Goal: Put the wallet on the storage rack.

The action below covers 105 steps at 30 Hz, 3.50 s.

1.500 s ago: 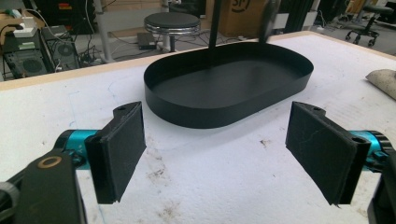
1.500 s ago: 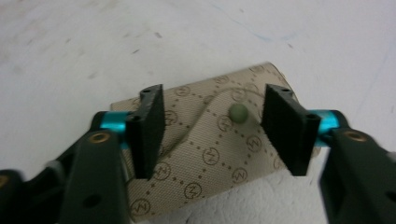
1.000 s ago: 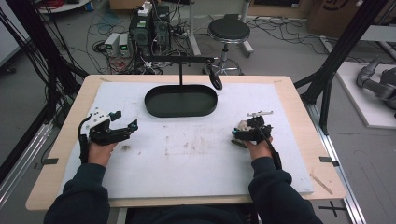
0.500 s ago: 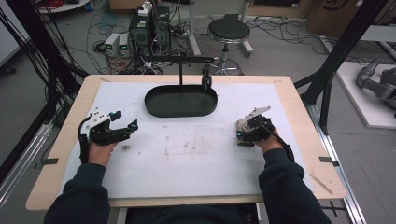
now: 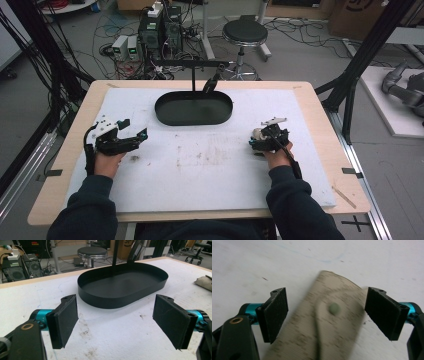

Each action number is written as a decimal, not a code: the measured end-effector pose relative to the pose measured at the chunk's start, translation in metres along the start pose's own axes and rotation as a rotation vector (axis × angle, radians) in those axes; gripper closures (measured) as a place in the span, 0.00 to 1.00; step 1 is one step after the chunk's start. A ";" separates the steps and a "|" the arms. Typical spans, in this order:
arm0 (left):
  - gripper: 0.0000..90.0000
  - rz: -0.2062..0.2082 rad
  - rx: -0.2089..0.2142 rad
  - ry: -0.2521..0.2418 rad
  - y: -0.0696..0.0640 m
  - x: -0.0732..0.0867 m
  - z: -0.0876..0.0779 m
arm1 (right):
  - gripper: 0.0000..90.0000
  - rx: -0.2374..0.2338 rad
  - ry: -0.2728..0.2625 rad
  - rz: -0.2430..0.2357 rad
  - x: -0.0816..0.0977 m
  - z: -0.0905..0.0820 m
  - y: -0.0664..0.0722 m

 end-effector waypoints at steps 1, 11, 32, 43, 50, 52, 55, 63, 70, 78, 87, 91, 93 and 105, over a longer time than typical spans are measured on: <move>0.22 0.002 0.000 0.001 0.000 0.000 0.000 | 0.21 -0.007 0.006 0.007 0.000 0.000 -0.001; 0.22 0.001 -0.001 0.001 0.000 0.000 0.000 | 0.21 -0.043 0.050 0.029 0.010 -0.006 -0.014; 0.22 -0.002 -0.002 0.001 0.002 0.000 -0.001 | 0.47 -0.150 0.058 0.021 0.006 -0.006 -0.018; 0.22 0.000 -0.004 0.009 0.002 0.001 0.000 | 0.47 -0.276 -0.169 -0.070 -0.029 -0.015 0.003; 0.22 0.000 -0.003 0.004 0.002 0.000 -0.001 | 0.47 -0.360 -0.179 -0.123 -0.066 -0.007 0.031; 0.22 -0.002 -0.005 0.004 0.002 0.000 -0.001 | 0.47 -0.376 -0.181 -0.143 -0.079 -0.003 0.042; 0.22 0.000 -0.003 0.004 0.002 0.000 -0.001 | 0.46 -0.395 -0.191 -0.164 -0.095 0.003 0.055; 0.22 0.000 -0.003 0.000 0.003 0.000 -0.003 | 0.46 -0.397 -0.183 -0.177 -0.125 0.036 0.082; 0.22 -0.003 -0.002 -0.002 0.003 0.000 -0.002 | 0.46 -0.365 -0.170 -0.174 -0.142 0.061 0.096; 0.22 -0.004 -0.001 -0.001 0.003 0.000 -0.003 | 0.46 -0.324 -0.160 -0.176 -0.154 0.086 0.111; 0.22 -0.007 -0.001 -0.001 0.004 0.000 -0.004 | 0.36 -0.298 -0.191 -0.196 -0.157 0.090 0.124; 0.22 -0.005 0.000 0.000 0.004 0.001 -0.005 | 0.36 -0.313 -0.201 -0.193 -0.160 0.078 0.116; 0.22 -0.006 0.003 0.002 0.004 0.001 -0.005 | 0.34 -0.330 -0.212 -0.183 -0.160 0.068 0.108; 0.22 0.009 0.007 0.019 0.000 0.002 -0.001 | 0.68 -0.443 -0.142 -0.216 -0.135 0.044 0.074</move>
Point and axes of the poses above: each handheld gripper's, and its own axes: z roughly forward along the jaws, x roughly out of its underside, y roughly to its left, the point moved 3 cm from there along z, roughly forward along the jaws, and after that the axes turned 2 degrees about -x, right-handed, at the moved point
